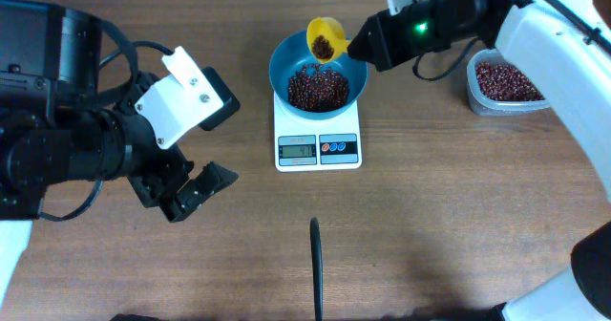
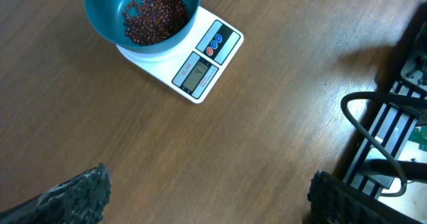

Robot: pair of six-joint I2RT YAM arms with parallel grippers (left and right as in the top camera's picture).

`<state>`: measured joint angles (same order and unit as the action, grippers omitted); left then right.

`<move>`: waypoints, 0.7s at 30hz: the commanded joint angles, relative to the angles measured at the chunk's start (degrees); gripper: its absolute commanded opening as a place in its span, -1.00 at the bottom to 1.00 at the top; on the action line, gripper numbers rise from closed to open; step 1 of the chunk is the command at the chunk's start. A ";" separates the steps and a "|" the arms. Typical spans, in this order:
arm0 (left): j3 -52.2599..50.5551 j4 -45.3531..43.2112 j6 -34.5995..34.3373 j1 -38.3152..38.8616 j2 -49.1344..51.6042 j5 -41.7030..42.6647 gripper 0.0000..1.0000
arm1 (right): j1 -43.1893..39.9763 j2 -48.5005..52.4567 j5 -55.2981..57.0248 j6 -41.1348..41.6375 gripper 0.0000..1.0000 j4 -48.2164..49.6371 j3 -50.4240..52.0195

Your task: Scoop item into bowl and weigh 50g on scale

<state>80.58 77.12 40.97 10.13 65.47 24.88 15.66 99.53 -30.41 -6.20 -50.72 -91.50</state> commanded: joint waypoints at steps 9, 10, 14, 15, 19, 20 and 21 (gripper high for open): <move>1.07 -0.04 0.94 -0.28 0.04 0.83 0.98 | 0.50 -1.57 6.10 -0.37 -0.92 -1.03 -3.28; 1.07 -0.04 0.94 -0.28 0.04 0.83 0.97 | 0.50 -1.51 6.99 -0.37 -0.92 -1.09 -3.23; 1.07 -0.04 0.94 -0.28 0.04 0.83 0.97 | 0.46 -1.46 4.66 -0.04 -0.92 -1.07 -3.34; 1.07 -0.04 0.94 -0.28 0.04 0.83 0.98 | 0.46 -1.46 4.26 0.42 -0.92 -1.11 -3.34; 1.07 -0.04 0.94 -0.28 0.04 0.83 0.98 | 0.46 -1.38 3.52 0.76 -0.92 -1.51 -3.74; 1.07 -0.04 0.94 -0.28 0.04 0.83 0.98 | 0.50 -1.68 3.74 0.70 -0.92 -1.57 -3.76; 1.07 -0.04 0.94 -0.28 0.04 0.83 0.97 | 0.44 -1.53 8.31 0.66 -0.92 -2.43 -3.63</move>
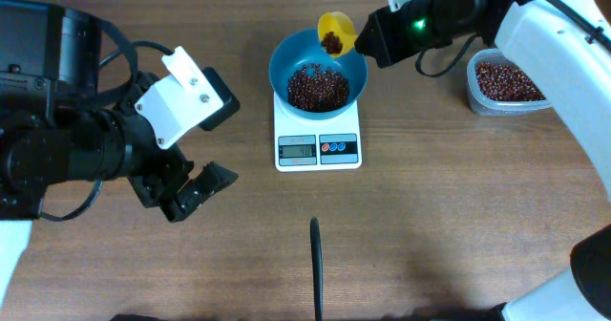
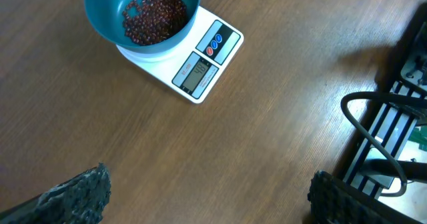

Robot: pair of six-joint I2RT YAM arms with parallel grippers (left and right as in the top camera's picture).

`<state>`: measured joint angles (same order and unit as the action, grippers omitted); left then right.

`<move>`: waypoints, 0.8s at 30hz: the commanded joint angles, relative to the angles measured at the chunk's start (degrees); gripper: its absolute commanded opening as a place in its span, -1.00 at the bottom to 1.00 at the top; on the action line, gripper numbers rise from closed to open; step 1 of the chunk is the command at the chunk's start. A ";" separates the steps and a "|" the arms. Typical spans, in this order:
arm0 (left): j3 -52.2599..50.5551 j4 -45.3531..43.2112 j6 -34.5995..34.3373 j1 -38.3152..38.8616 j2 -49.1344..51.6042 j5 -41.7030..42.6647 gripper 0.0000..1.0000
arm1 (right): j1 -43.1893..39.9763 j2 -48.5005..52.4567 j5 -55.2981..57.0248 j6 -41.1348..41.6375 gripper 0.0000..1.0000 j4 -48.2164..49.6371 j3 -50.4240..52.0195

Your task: Scoop item into bowl and weigh 50g on scale

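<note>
A blue bowl (image 1: 318, 73) part-filled with dark red beans (image 1: 317, 88) sits on a white scale (image 1: 318, 147) whose display is lit; both also show in the left wrist view, the bowl (image 2: 142, 14) and the scale (image 2: 200, 67). My right gripper (image 1: 361, 36) is shut on the handle of a yellow scoop (image 1: 336, 31) holding some beans, poised over the bowl's far rim. To the left of the scale, above bare table, my left gripper (image 1: 186, 195) stands open, its fingers (image 2: 80, 196) wide apart.
A clear tub of red beans (image 1: 503, 82) stands at the right, behind my right arm. A black cable (image 1: 316, 264) lies on the table at the front middle. A dark frame with cables (image 2: 387, 137) shows at the right of the left wrist view.
The yellow scoop in my right gripper has shifted slightly up and to the right, toward the bowl's far rim. The left arm has not moved.
</note>
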<state>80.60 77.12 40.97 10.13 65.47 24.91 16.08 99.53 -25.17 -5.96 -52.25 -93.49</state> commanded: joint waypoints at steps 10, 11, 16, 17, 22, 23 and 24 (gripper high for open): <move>1.05 -0.04 0.94 -0.28 0.04 0.81 0.97 | -0.02 -1.62 1.42 0.50 -0.92 -1.03 -3.30; 1.05 -0.04 0.94 -0.28 0.04 0.81 0.98 | 0.07 -1.84 0.13 0.48 -0.92 -0.85 -3.67; 1.05 -0.04 0.94 -0.28 0.04 0.81 0.97 | 0.44 -2.01 0.59 0.46 -0.92 -1.73 -3.91; 1.05 -0.04 0.94 -0.28 0.04 0.81 0.97 | 0.42 -1.92 1.81 0.46 -0.92 -1.99 -3.91; 1.05 -0.04 0.94 -0.28 0.04 0.81 0.98 | 0.42 -1.81 0.35 0.50 -0.92 -1.92 -4.09; 1.05 -0.04 0.94 -0.28 0.04 0.81 0.98 | 0.42 -1.81 0.33 0.50 -0.92 -1.97 -4.09; 1.05 -0.04 0.94 -0.28 0.04 0.81 0.98 | 0.42 -1.81 0.33 0.74 -0.92 -1.99 -4.09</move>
